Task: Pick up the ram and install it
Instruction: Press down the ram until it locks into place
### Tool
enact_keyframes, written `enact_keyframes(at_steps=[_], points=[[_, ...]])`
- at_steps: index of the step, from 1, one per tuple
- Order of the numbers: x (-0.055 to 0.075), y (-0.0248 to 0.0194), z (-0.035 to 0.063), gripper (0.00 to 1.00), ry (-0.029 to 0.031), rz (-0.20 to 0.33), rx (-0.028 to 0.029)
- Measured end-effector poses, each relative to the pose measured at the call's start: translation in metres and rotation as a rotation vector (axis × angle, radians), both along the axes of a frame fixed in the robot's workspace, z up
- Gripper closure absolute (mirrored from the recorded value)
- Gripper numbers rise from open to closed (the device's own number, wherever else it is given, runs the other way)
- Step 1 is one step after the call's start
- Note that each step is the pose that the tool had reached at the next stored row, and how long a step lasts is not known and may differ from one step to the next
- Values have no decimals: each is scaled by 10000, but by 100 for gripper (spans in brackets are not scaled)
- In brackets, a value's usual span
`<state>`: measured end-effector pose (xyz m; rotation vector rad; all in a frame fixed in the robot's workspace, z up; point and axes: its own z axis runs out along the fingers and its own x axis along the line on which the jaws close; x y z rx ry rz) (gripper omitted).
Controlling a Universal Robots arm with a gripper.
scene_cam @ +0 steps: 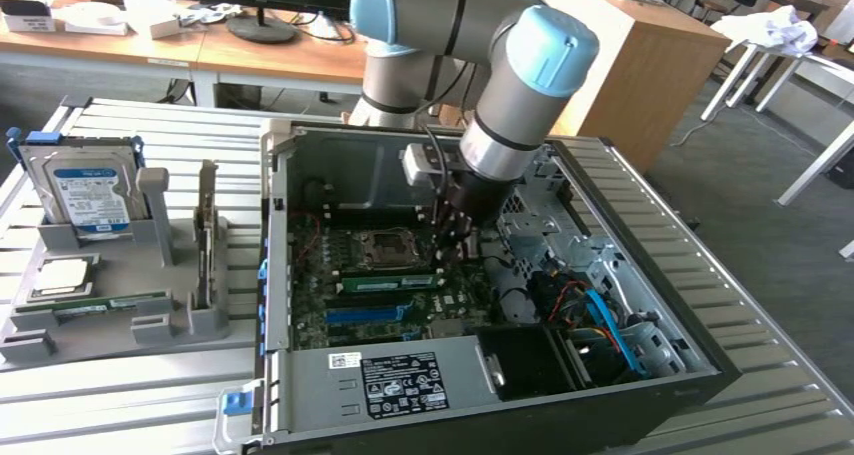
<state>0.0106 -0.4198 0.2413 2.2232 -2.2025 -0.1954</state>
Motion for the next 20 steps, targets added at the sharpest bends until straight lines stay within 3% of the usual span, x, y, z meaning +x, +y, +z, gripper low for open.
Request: enact_keyframes(at_steps=[12, 20], points=[[259, 0, 57, 90, 41, 0, 60], [271, 0, 251, 90, 41, 0, 231]])
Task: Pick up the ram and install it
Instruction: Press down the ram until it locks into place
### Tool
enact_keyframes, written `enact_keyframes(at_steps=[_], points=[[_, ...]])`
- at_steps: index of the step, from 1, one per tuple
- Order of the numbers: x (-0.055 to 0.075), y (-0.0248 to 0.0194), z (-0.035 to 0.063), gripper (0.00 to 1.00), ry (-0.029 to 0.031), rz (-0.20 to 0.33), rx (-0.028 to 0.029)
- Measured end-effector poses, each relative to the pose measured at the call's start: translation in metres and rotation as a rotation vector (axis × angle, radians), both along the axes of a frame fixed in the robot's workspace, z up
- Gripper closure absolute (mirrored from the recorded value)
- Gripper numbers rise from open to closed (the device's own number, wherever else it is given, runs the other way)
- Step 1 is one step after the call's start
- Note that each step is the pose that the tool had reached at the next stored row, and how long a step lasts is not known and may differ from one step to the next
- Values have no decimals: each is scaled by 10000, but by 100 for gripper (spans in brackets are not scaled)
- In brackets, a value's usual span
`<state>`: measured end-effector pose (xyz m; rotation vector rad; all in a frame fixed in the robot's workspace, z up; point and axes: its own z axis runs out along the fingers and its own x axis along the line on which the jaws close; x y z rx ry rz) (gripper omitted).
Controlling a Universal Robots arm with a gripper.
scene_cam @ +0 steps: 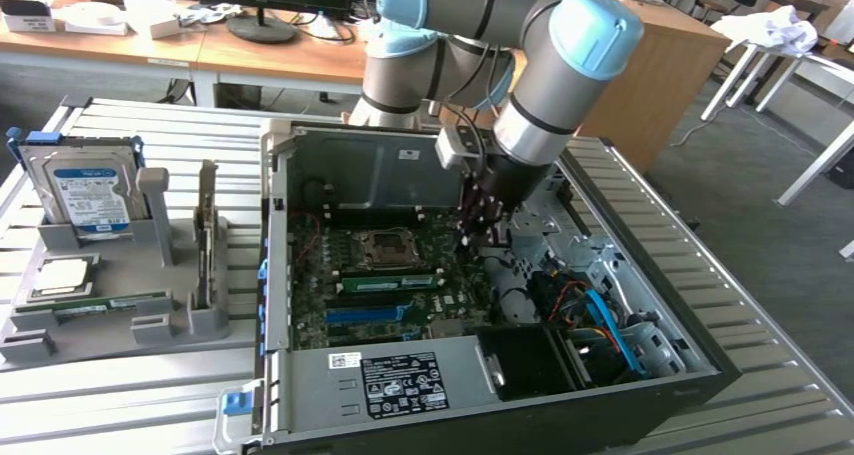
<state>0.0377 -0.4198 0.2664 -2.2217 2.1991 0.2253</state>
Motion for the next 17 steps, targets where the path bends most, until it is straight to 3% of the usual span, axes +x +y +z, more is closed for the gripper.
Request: enact_keyframes(at_steps=[3, 17], points=[[0, 0, 28, 90, 0, -1, 37], [1, 0, 30, 90, 0, -4, 36]])
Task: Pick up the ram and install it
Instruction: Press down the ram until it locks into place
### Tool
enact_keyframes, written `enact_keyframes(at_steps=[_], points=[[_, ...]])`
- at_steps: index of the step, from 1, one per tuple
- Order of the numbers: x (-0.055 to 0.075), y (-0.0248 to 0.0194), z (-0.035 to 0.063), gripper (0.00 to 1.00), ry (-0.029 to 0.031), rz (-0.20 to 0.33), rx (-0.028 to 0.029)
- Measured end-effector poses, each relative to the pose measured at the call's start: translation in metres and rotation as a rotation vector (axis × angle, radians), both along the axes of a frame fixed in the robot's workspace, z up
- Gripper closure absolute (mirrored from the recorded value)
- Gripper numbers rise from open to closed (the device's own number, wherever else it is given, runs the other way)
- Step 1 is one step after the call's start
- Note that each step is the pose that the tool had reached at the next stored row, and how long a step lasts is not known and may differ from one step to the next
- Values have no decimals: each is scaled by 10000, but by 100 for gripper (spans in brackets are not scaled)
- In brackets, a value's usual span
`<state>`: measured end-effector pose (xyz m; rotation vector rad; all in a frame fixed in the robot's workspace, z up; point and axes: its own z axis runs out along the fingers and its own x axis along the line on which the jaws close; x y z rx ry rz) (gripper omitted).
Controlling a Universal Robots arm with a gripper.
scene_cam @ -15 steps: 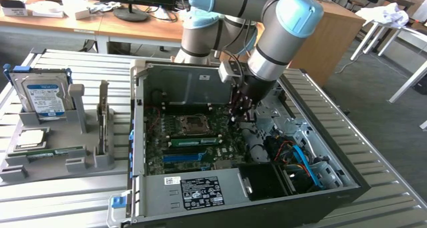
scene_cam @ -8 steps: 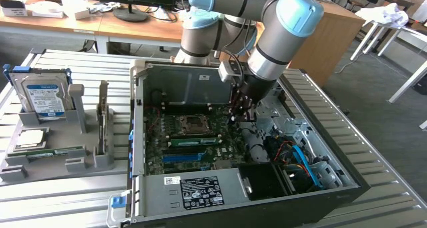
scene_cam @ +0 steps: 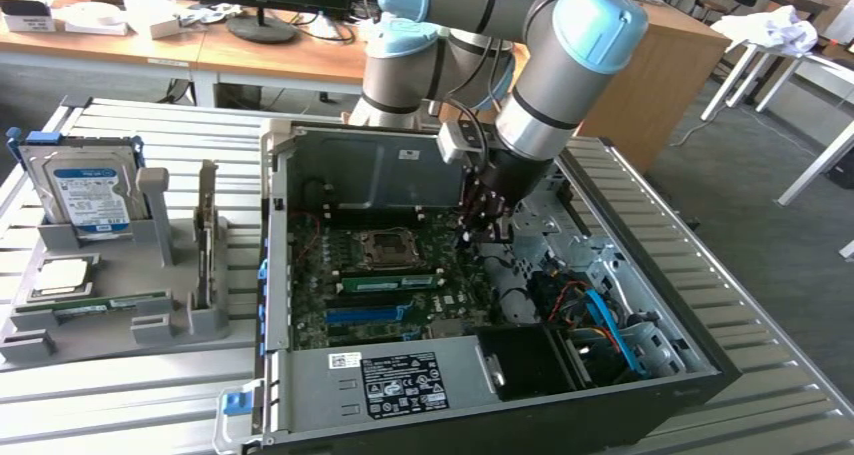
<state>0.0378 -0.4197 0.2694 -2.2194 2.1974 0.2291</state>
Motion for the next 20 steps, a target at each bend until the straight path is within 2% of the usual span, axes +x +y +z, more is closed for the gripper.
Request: enact_keyframes(at_steps=[4, 15, 17, 20], points=[[0, 0, 0, 90, 0, -32, 0], [0, 0, 0, 90, 0, -568, 0], [-1, 0, -1, 90, 0, -753, -1], [0, 0, -5, 90, 0, -1472, 0]])
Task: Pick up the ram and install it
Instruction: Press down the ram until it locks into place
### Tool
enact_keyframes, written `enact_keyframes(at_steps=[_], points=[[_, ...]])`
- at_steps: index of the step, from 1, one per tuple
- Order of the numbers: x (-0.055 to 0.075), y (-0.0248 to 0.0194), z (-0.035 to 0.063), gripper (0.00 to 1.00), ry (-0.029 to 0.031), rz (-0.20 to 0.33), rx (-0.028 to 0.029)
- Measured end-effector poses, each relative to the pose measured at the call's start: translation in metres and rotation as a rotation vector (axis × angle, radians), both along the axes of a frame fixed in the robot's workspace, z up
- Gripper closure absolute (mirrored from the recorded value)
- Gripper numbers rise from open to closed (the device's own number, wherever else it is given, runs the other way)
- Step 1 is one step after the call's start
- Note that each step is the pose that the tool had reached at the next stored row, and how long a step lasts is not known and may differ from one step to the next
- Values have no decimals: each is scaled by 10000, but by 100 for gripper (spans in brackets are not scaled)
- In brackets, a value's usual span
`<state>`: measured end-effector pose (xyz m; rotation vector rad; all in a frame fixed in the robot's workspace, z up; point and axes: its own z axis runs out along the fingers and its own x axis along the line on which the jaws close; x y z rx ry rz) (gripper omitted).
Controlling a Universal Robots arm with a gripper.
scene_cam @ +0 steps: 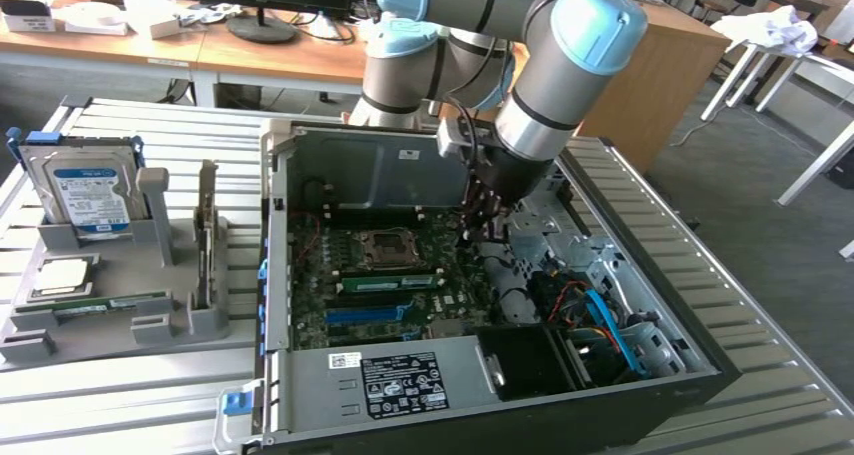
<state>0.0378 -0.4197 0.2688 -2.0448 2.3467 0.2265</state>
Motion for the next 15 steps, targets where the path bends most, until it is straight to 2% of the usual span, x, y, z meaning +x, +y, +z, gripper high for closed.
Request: enact_keyframes(at_steps=[15], points=[[0, 0, -13, 90, 0, -2665, 0]])
